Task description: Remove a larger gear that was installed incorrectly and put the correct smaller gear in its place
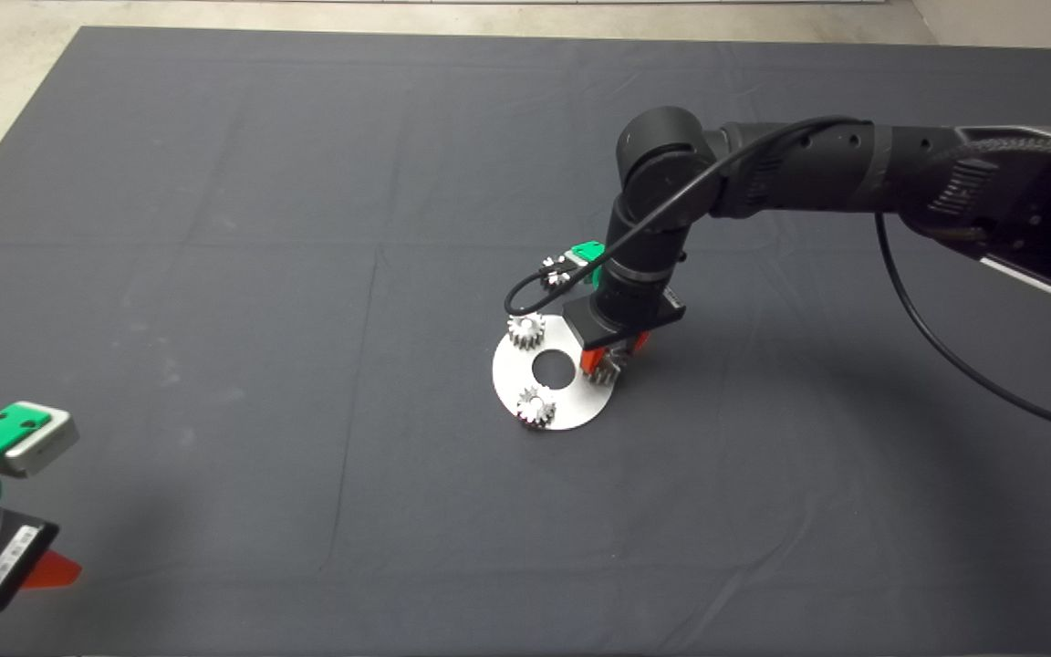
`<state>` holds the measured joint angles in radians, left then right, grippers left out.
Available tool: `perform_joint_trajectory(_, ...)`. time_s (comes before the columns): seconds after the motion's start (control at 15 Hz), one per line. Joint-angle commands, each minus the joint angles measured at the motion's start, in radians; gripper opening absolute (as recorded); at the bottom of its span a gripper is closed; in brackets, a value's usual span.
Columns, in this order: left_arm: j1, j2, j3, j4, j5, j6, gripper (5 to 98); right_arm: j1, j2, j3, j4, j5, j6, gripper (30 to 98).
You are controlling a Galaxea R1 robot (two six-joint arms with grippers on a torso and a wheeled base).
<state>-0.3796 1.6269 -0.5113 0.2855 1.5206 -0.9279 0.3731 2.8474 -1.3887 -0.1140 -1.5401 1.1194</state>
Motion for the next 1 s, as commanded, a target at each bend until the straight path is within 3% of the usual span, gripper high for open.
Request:
perform_joint_trajectory(0.0, 0.002, 0.015, -0.016, 0.012, 0.062, -0.008, 49.4, 0.15, 0.002, 0.018, 0.033, -0.089, 0.002, 39.2)
perform_joint_trajectory(0.47, 0.002, 0.041, -0.035, 0.012, 0.062, -0.016, 49.4, 0.167, -0.031, 0.023, 0.043, -0.087, 0.001, 36.9)
perform_joint_trajectory(0.67, 0.002, 0.055, -0.033, 0.012, 0.062, -0.025, 49.4, 0.165, -0.107, 0.048, 0.043, -0.087, -0.006, 36.4)
perform_joint_trajectory(0.93, 0.004, 0.077, -0.033, 0.012, 0.062, -0.045, 49.4, 0.161, -0.362, 0.162, 0.04, -0.092, -0.014, 36.4)
